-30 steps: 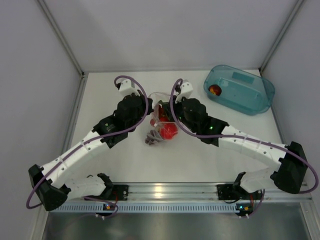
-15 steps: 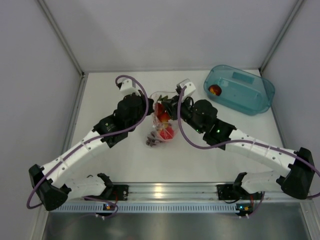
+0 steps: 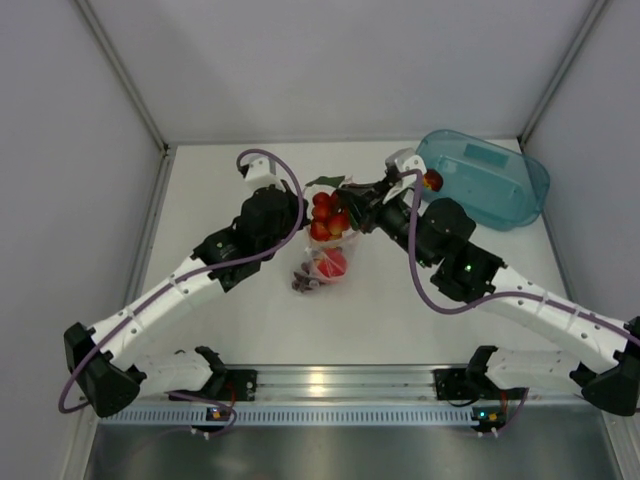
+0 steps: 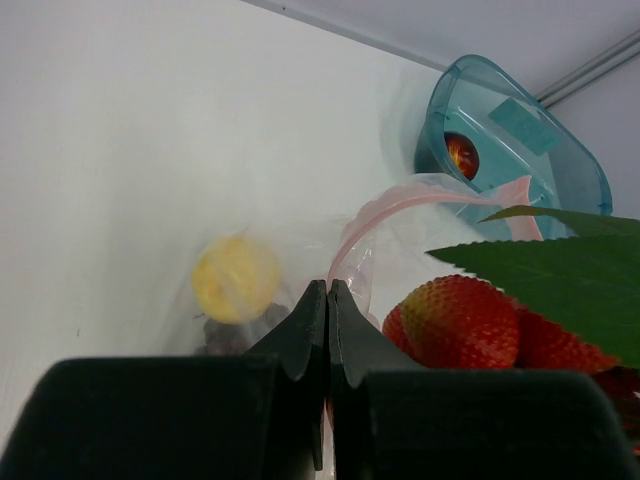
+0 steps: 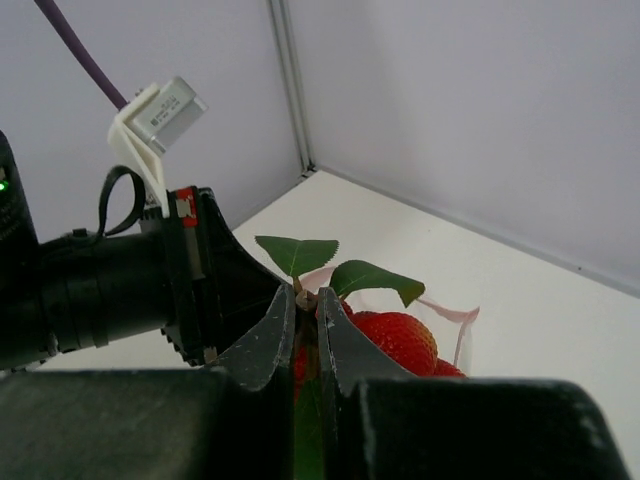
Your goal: Open the zip-top bag and remove the fake food
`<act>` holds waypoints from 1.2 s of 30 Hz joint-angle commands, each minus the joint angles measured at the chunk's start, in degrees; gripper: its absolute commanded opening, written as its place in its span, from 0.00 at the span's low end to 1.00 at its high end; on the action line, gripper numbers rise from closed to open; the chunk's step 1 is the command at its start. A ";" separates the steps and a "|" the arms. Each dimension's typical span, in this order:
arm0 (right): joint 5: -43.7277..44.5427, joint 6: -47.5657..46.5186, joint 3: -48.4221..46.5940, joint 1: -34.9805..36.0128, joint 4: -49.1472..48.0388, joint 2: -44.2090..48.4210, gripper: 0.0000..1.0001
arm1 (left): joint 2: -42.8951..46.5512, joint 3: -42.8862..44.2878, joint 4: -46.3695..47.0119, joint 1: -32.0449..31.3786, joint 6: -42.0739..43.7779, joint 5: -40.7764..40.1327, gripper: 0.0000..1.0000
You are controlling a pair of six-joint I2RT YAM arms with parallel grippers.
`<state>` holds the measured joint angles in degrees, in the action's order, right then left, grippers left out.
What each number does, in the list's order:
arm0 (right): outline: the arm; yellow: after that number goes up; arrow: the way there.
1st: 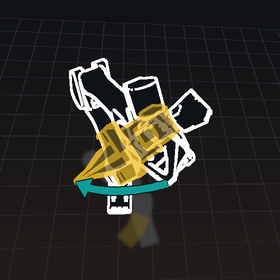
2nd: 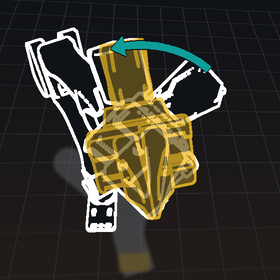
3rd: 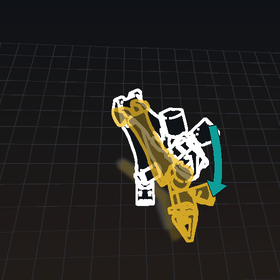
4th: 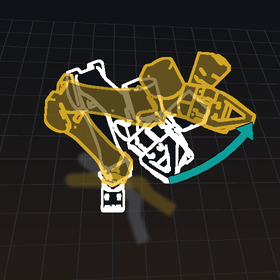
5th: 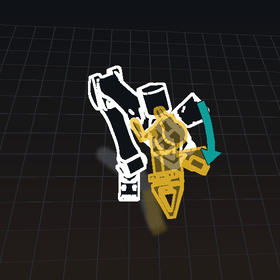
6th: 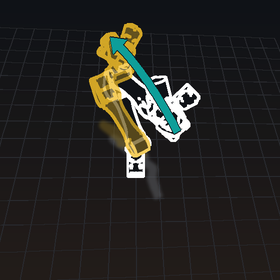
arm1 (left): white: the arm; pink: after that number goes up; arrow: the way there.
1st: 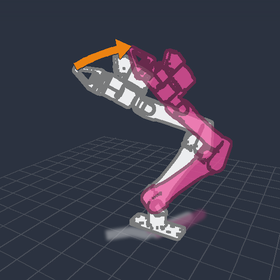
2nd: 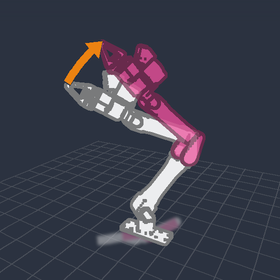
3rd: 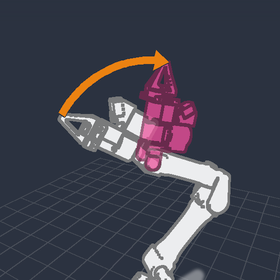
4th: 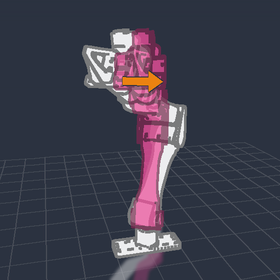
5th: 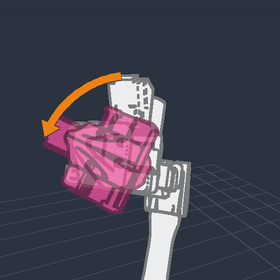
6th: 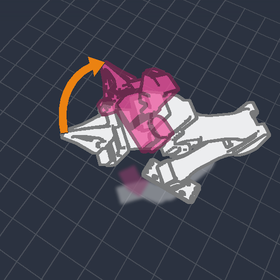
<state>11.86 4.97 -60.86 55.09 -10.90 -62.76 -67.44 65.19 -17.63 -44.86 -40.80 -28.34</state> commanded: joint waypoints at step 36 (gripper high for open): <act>2.82 12.08 -23.51 -57.64 6.24 -29.25 0.00 | 1.61 0.38 1.72 1.27 0.80 6.62 0.00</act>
<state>13.32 15.49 -78.39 -0.43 -1.06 -89.30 -67.44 65.19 -17.65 -43.90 -40.38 -23.27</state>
